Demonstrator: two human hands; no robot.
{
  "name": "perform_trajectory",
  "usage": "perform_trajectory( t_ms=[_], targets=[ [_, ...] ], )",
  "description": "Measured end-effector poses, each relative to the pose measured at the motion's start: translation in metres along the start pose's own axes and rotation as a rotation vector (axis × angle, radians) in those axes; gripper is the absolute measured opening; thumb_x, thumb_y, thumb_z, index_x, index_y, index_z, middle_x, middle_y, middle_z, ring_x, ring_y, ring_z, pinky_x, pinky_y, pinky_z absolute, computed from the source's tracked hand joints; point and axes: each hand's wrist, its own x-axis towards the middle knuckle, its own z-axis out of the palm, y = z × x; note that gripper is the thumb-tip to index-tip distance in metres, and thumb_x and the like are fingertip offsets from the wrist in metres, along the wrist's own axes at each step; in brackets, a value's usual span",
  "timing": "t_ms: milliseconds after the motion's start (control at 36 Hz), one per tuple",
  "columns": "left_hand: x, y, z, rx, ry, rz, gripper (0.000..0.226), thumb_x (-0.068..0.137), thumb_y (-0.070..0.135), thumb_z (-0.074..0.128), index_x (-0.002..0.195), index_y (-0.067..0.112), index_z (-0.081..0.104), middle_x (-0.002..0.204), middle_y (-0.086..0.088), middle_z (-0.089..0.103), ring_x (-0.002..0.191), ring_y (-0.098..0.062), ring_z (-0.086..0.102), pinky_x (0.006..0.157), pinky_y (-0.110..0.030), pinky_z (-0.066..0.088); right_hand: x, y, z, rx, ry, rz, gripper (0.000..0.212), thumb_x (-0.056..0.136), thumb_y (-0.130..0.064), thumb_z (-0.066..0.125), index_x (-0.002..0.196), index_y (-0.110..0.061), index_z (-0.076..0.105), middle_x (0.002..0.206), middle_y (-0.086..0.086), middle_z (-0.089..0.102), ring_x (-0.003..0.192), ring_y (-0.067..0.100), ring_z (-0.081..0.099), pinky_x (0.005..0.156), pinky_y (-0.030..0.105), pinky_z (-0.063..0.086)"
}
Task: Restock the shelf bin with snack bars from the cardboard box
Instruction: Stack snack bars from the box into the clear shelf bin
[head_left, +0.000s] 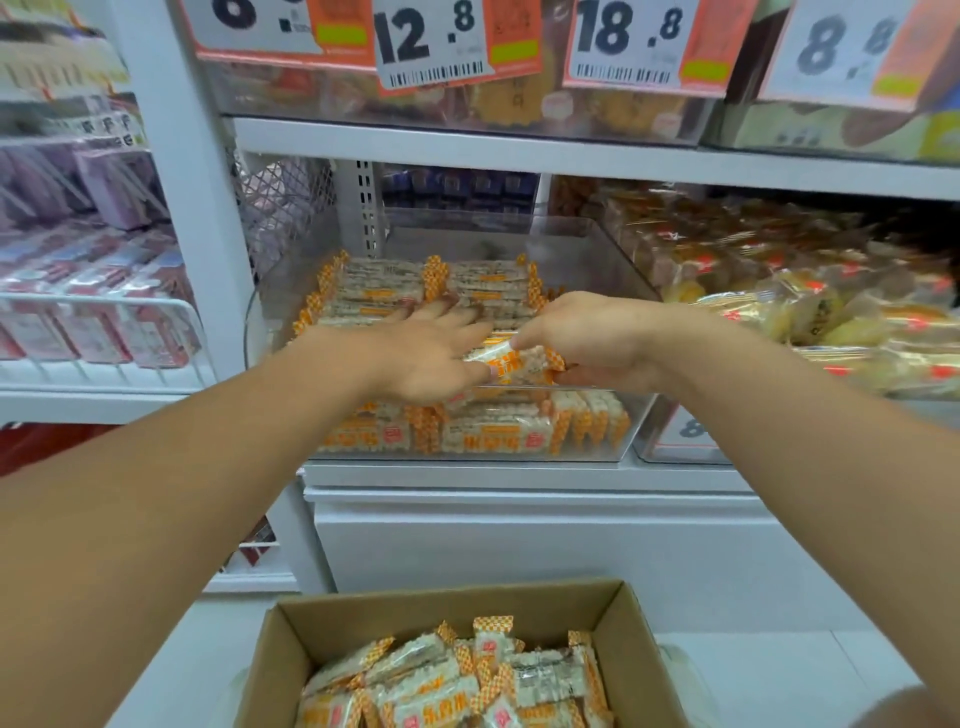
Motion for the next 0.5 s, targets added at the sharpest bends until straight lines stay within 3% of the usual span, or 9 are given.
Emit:
perform_trajectory(
  t_ms=[139,250,306,389,500],
  targets=[
    [-0.003,-0.002,0.006,0.017,0.024,0.032,0.062,0.106,0.051,0.014,0.161,0.031,-0.006,0.168,0.010,-0.014,0.153,-0.015,-0.020,0.124,-0.043,-0.010,-0.006,-0.006,0.007,-0.287,0.081,-0.008,0.045,0.107,-0.031,0.047,0.143,-0.004,0.049,0.148,0.015,0.048,0.133,0.031,0.048,0.111,0.038,0.040],
    [-0.006,-0.006,0.008,-0.028,0.029,0.047,0.058,0.107,0.046,0.015,0.160,0.037,-0.007,0.167,0.014,-0.014,0.152,-0.012,-0.020,0.123,-0.039,-0.011,-0.010,-0.002,-0.001,-0.256,-0.013,-0.050,0.064,0.096,-0.028,0.067,0.154,-0.025,0.039,0.159,0.000,0.036,0.141,0.023,0.042,0.113,0.032,0.037],
    [-0.007,-0.008,0.009,-0.055,0.036,0.047,0.057,0.107,0.046,0.016,0.159,0.040,-0.006,0.167,0.015,-0.013,0.152,-0.011,-0.019,0.121,-0.039,-0.011,-0.013,0.000,-0.003,-0.191,-0.004,-0.053,0.066,0.088,-0.024,0.078,0.147,-0.031,0.049,0.151,-0.003,0.045,0.127,0.020,0.052,0.102,0.031,0.048],
    [-0.006,-0.007,0.011,-0.079,0.081,0.051,0.058,0.107,0.043,0.023,0.159,0.043,-0.003,0.168,0.012,-0.010,0.153,-0.014,-0.016,0.122,-0.041,-0.009,-0.008,0.004,-0.004,-0.126,0.121,-0.056,0.045,0.077,-0.027,0.088,0.116,-0.023,0.066,0.119,-0.005,0.059,0.100,0.017,0.061,0.084,0.034,0.060],
    [-0.003,-0.008,0.011,-0.102,0.115,0.036,0.057,0.106,0.041,0.031,0.159,0.041,0.010,0.169,0.005,0.000,0.155,-0.018,-0.008,0.125,-0.045,-0.004,-0.003,0.011,-0.005,-0.123,0.168,-0.100,0.031,0.074,-0.019,0.090,0.095,-0.011,0.069,0.093,0.003,0.066,0.089,0.020,0.066,0.082,0.039,0.062]
  ],
)
